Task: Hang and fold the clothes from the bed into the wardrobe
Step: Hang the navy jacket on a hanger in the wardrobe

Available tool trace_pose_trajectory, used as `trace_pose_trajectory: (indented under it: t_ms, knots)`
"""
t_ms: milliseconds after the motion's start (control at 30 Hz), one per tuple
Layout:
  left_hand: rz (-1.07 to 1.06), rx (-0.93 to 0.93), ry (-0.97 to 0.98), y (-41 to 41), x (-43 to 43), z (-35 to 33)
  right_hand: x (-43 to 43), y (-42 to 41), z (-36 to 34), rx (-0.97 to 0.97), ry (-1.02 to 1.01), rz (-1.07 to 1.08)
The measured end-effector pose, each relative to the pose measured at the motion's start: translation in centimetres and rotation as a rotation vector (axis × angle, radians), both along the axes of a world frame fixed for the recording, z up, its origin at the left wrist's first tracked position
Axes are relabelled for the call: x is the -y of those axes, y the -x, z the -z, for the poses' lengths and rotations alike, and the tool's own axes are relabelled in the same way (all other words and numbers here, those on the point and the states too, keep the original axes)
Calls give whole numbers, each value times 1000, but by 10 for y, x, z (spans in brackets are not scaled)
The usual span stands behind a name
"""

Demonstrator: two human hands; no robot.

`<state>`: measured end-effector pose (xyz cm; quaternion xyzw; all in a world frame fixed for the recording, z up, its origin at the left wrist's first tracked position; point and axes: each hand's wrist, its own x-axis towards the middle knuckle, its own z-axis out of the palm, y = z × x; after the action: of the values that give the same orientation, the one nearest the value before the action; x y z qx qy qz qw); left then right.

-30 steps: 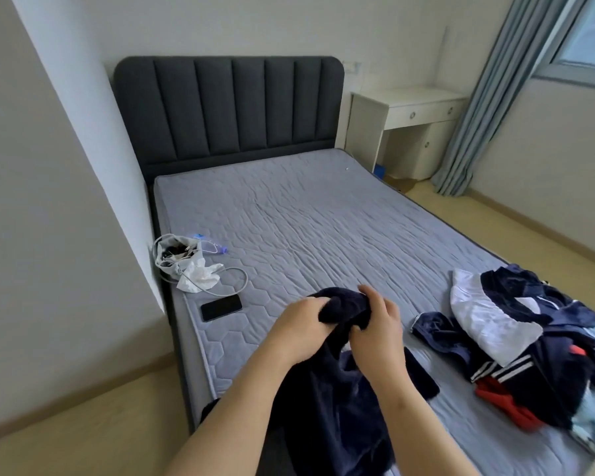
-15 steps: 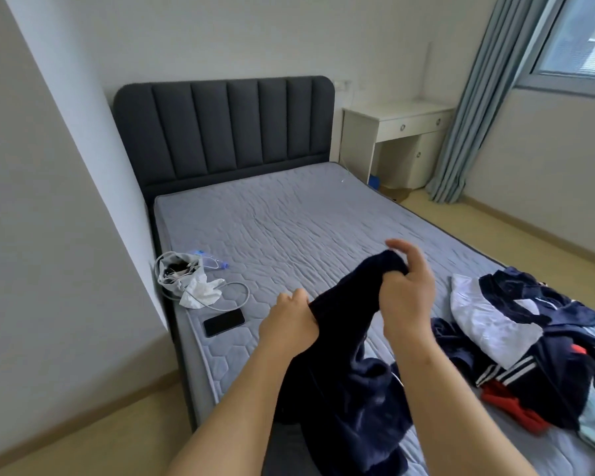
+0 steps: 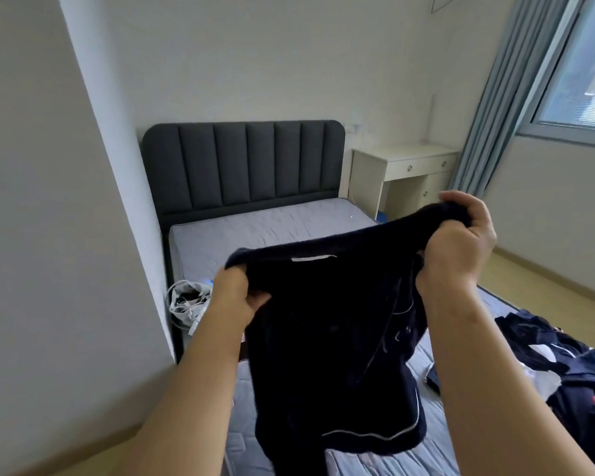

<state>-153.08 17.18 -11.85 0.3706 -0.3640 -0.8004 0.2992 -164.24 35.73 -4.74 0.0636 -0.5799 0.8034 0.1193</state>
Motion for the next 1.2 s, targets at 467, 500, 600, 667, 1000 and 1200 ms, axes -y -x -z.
trace_pose_trajectory:
  t_ms: [467,500,600,667,1000,1200]
  knots:
    - [-278,94,-85,-65,35,41,29,-41,133,468,-332,5]
    - [-290,116,-105,-71,39,45,33,-49,141,494,-330,0]
    - [-343,177,-113,-89,51,56,45,-71,161,550,-335,-18]
    - [-372,203,-103,-104,54,62,49,-86,171,576,-339,-23]
    - [-551,158,-93,-191,0,66,23,-142,164,485,-391,-215]
    - [-727,235,-95,-276,-55,76,-5,-207,169,481,-419,-384]
